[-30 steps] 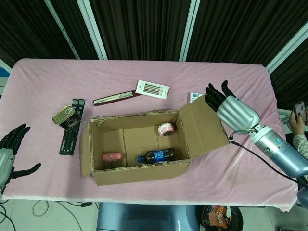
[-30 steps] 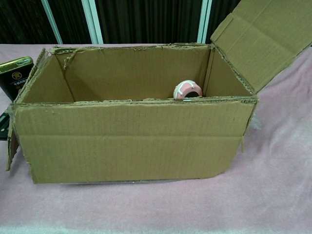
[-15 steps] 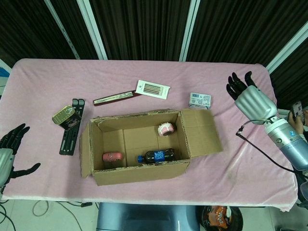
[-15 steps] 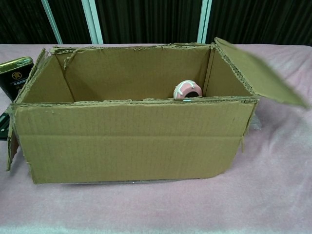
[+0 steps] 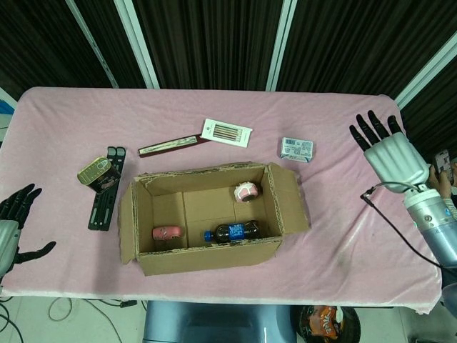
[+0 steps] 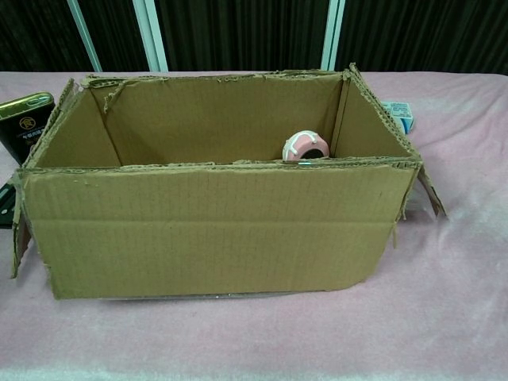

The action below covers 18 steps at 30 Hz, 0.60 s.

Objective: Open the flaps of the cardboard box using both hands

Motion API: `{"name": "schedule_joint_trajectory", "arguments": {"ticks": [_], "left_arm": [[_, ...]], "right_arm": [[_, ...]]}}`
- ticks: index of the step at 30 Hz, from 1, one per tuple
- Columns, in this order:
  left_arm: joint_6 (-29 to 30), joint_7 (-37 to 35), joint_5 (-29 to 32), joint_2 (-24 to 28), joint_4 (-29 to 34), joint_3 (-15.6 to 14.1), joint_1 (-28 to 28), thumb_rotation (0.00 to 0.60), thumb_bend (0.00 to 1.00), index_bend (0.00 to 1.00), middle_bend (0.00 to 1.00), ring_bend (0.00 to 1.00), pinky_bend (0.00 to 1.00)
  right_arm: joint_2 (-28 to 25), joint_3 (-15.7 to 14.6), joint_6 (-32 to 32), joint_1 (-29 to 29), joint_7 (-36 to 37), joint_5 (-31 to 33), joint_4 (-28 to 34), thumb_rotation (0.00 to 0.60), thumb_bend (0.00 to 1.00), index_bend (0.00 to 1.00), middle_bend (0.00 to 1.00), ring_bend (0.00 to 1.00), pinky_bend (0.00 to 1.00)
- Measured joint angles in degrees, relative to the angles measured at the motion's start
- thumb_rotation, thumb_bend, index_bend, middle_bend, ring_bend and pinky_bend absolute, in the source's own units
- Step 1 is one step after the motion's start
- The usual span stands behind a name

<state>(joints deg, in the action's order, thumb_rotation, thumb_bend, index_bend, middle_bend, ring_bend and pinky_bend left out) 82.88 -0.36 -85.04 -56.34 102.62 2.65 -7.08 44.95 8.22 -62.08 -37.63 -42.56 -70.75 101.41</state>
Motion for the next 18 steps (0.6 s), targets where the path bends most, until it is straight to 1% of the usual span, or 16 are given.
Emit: {"name": "schedule_joint_trajectory", "arguments": {"ticks": [4, 7, 8, 11, 13, 15, 18], "left_arm": [[0.11, 3.31, 0.63, -1.41, -2.28, 0.05, 0.03, 0.6, 0.12, 0.0, 0.0, 0.0, 0.06], [-0.09, 4.94, 0.98, -1.87, -3.66, -0.15, 0.08, 0.6, 0.12, 0.0, 0.0, 0.0, 0.04], [-0.14, 5.47, 1.07, -1.95, -4.18, -0.24, 0.13, 0.6, 0.12, 0.0, 0.0, 0.0, 0.03], [-0.13, 6.12, 1.32, -2.2, -5.73, -0.42, 0.33, 0.6, 0.1, 0.0, 0.0, 0.0, 0.02], [-0.06, 6.26, 1.53, -2.44, -6.65, -0.51, 0.52, 0.6, 0.08, 0.0, 0.0, 0.0, 0.01], [-0.01, 6.37, 1.76, -2.86, -7.86, -0.62, 0.71, 0.6, 0.07, 0.0, 0.0, 0.0, 0.01], [-0.09, 6.78, 1.96, -3.77, -9.65, -0.58, 0.68, 0.6, 0.07, 0.0, 0.0, 0.0, 0.0]], "right_arm": [[4.0, -0.61, -7.95, 5.95, 7.73, 0.24, 4.79, 0.6, 0.26, 0.0, 0.0, 0.0, 0.22], [8.36, -2.46, -13.94, 11.46, 13.75, -1.94, 6.63, 0.6, 0.25, 0.0, 0.0, 0.0, 0.22], [10.2, -3.57, -16.11, 13.62, 15.5, -3.36, 6.81, 0.6, 0.24, 0.0, 0.0, 0.0, 0.22], [14.14, -6.51, -20.69, 18.36, 18.57, -6.81, 6.4, 0.6, 0.23, 0.0, 0.0, 0.0, 0.22], [15.82, -8.14, -22.82, 20.67, 19.63, -8.55, 5.63, 0.6, 0.21, 0.0, 0.0, 0.0, 0.22], [17.22, -9.42, -25.09, 22.59, 20.24, -10.29, 3.98, 0.6, 0.21, 0.0, 0.0, 0.0, 0.22], [19.21, -10.4, -28.0, 24.69, 21.18, -12.18, 0.43, 0.6, 0.2, 0.0, 0.0, 0.0, 0.22]]}}
